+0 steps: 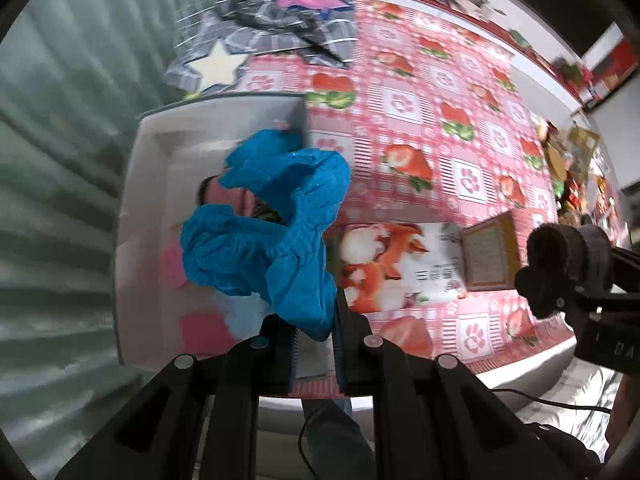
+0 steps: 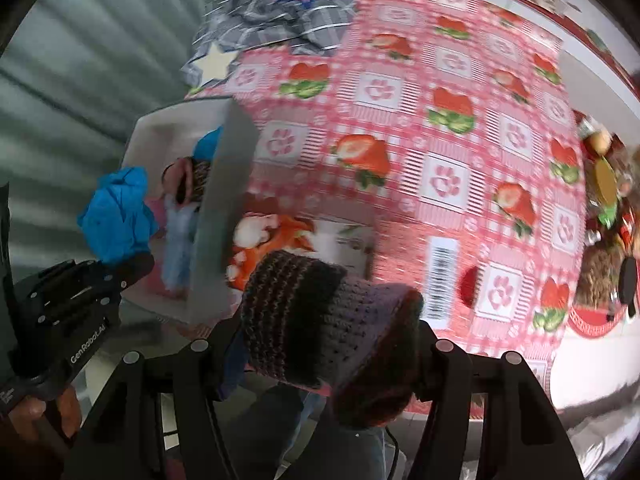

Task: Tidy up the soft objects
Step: 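Carry the blue cloth and knit sock in both tools over the white box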

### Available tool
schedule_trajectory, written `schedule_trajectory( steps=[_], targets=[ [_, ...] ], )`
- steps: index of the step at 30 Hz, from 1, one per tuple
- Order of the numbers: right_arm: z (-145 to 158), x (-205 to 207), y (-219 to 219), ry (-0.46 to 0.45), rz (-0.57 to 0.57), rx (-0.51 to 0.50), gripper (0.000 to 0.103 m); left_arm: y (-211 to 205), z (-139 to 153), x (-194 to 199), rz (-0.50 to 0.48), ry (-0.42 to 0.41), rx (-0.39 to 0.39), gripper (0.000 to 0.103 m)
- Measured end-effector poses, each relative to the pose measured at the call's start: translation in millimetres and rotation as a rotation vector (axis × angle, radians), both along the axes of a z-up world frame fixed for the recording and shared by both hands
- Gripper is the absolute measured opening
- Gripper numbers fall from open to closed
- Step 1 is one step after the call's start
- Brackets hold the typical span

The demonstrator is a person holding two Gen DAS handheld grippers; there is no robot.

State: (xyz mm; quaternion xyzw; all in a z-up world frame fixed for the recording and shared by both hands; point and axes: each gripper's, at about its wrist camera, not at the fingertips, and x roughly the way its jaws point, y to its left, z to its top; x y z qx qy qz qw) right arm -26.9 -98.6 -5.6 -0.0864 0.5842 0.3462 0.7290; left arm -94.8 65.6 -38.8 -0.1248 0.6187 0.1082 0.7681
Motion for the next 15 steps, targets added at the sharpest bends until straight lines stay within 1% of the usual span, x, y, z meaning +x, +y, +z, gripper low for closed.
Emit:
schedule_trajectory(
  steps=[10, 15],
  targets=[
    [3, -21, 58, -0.015, 0.155, -0.027, 0.063, 46, -10, -32, 0.145, 0.030, -0.001, 0.016],
    [4, -31, 83, -0.023, 0.220, -0.036, 0.063, 62, -17, -46, 0.191, 0.045, -0.011, 0.016]
  ],
)
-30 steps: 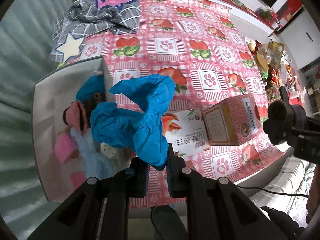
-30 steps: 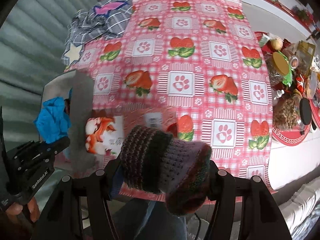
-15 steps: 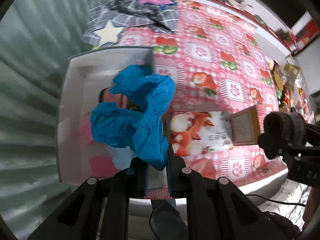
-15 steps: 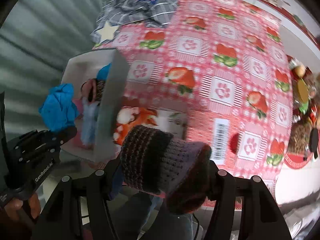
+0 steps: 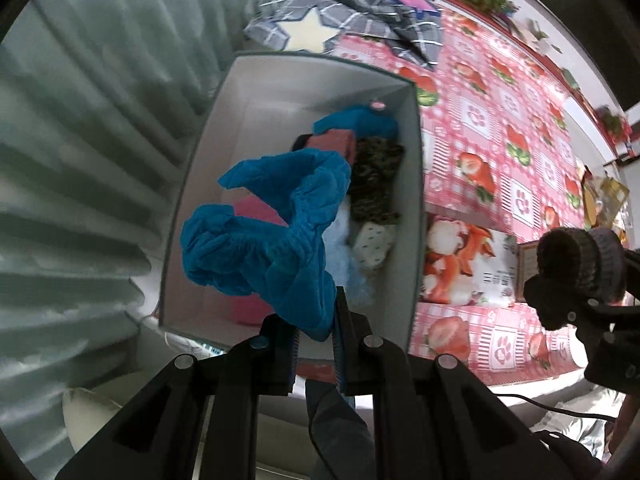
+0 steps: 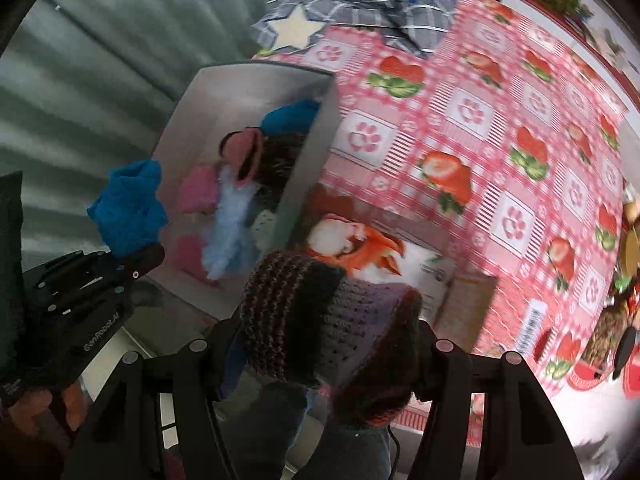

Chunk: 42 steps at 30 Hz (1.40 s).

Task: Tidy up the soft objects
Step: 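Carry the blue cloth and knit sock in both tools over the white box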

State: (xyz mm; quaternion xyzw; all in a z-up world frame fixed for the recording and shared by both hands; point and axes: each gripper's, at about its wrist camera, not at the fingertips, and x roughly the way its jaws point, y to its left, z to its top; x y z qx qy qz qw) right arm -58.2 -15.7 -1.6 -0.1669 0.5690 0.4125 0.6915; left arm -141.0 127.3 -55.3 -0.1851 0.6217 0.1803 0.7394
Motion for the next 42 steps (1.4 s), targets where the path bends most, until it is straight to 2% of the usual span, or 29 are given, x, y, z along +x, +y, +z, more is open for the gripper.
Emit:
schedule_trajectory(
  steps=[13, 23, 42],
  targets=[
    [2, -20, 61, -0.007, 0.127, -0.004, 0.063, 23, -22, -15, 0.065, 0.058, -0.024, 0.016],
    [4, -5, 86, -0.007, 0.129, 0.001, 0.063, 33, -27, 3, 0.067, 0.068, -0.008, 0.016],
    [0, 12, 113, -0.017, 0.151, -0.019, 0.063, 43, -41, 15, 0.085, 0.099, -0.040, 0.016]
  ],
)
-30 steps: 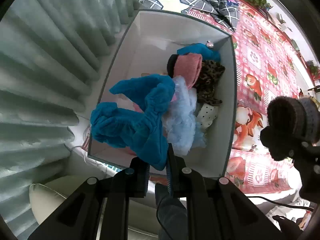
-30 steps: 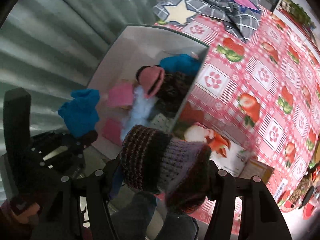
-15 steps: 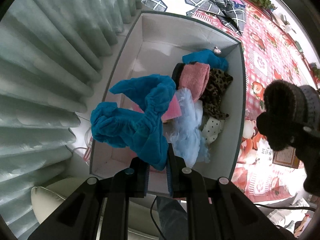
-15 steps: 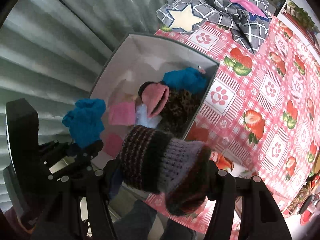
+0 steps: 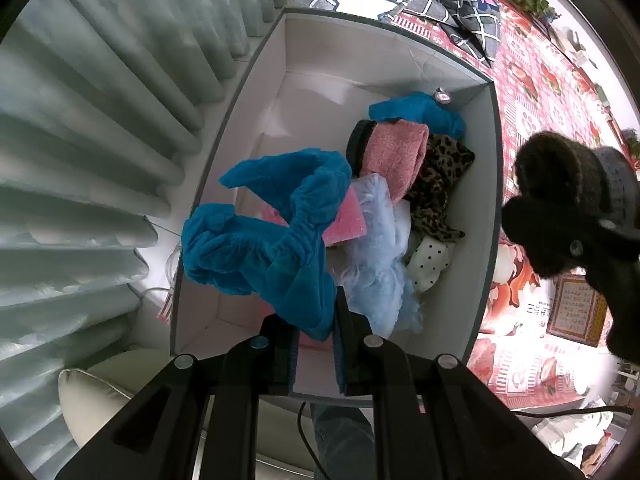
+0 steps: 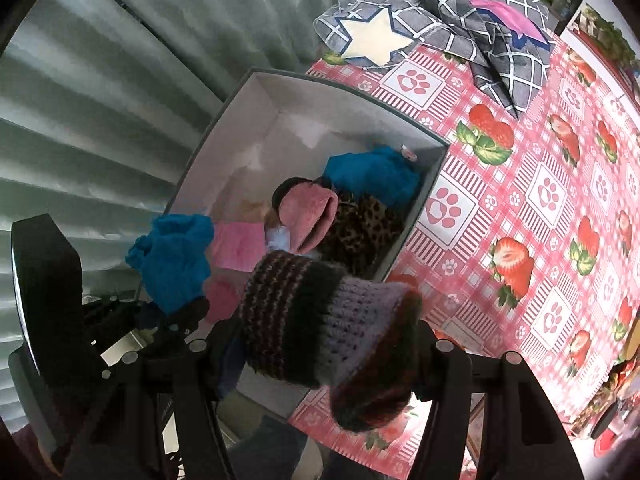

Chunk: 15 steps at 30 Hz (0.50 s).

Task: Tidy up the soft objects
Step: 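Carry the blue cloth and knit sock in both tools over the white box, then open both tools to drop the blue cloth and knit sock into the box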

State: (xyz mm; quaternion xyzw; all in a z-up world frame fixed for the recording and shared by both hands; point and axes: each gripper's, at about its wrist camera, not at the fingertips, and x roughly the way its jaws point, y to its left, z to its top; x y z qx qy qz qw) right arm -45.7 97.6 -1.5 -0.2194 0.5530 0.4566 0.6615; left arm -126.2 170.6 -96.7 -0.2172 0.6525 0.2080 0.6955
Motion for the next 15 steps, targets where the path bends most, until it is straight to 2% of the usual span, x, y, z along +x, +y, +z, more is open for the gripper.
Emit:
schedule_trajectory(
  steps=[4, 5, 7, 8, 9, 10, 11, 15],
  targets=[
    [1, 1, 5, -0.008, 0.008, -0.004, 0.064, 2, 1, -2, 0.008, -0.014, -0.002, 0.016],
    [1, 1, 6, -0.008, 0.012, -0.003, 0.064, 2, 3, -3, 0.011, -0.023, -0.003, 0.021],
    [3, 0, 7, -0.015, 0.018, 0.000, 0.069, 2, 5, -5, 0.017, -0.043, -0.006, 0.049],
    [4, 0, 8, -0.023, 0.021, 0.000, 0.074, 1, 8, -6, 0.022, -0.051, 0.002, 0.074],
    [6, -1, 8, -0.034, 0.023, 0.000, 0.078, 1, 12, -7, 0.026, -0.068, 0.017, 0.082],
    [7, -2, 8, -0.039, 0.025, 0.002, 0.087, 0, 15, -8, 0.023, -0.084, 0.023, 0.082],
    [9, -3, 7, -0.046, 0.024, 0.009, 0.090, -1, 17, -7, 0.010, -0.090, 0.026, 0.082],
    [14, -5, 6, -0.047, 0.031, 0.013, 0.091, -6, 19, -5, -0.029, -0.078, 0.035, 0.087]
  ],
)
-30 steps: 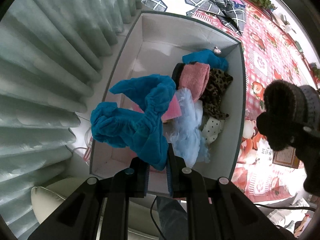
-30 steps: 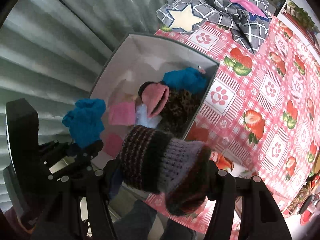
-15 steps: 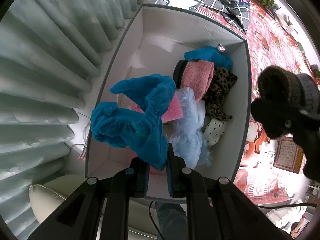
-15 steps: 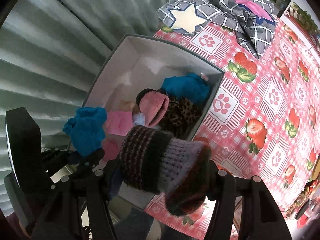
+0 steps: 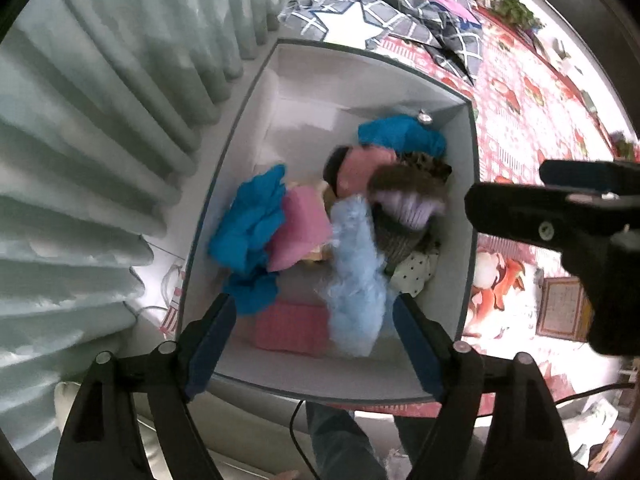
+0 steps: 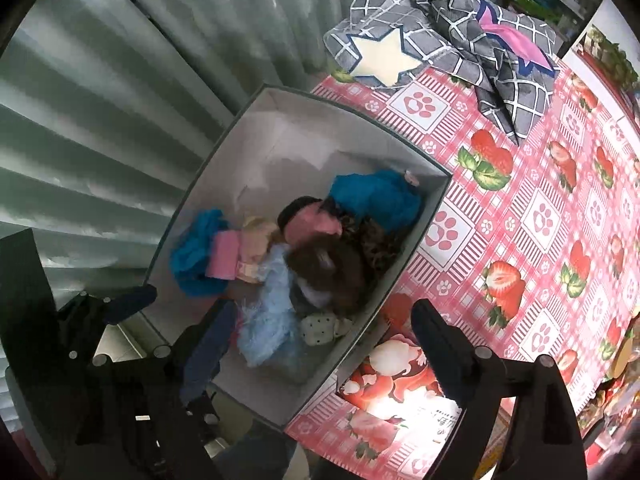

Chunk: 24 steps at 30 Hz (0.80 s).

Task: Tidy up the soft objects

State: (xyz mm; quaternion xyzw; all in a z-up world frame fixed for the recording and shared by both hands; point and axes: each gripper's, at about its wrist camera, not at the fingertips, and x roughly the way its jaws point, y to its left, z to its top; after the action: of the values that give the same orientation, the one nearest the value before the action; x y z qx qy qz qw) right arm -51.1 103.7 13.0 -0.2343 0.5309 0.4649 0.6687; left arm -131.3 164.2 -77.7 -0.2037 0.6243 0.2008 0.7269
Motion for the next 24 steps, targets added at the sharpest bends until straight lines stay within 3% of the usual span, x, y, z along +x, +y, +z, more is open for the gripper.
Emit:
schedule_trajectory(
  steps=[3, 7, 10, 24],
  targets=[
    [1, -1, -3, 0.010, 0.005, -0.013, 0.091, -3, 3, -1, -0.013, -0.003, 0.022, 0.087],
    [12, -6, -17, -0.085, -0.017, 0.020, 0.091, -3, 12, -7, -0.016, -0.050, 0.015, 0.087],
    [18, -10, -26, -0.108, -0.026, 0.038, 0.103, -2, 16, -11, -0.013, -0.064, -0.011, 0.087],
    [21, -35, -49, -0.125, -0.058, 0.015, 0.103, -11, 29, -22, -0.053, -0.029, 0.030, 0.087]
  ],
)
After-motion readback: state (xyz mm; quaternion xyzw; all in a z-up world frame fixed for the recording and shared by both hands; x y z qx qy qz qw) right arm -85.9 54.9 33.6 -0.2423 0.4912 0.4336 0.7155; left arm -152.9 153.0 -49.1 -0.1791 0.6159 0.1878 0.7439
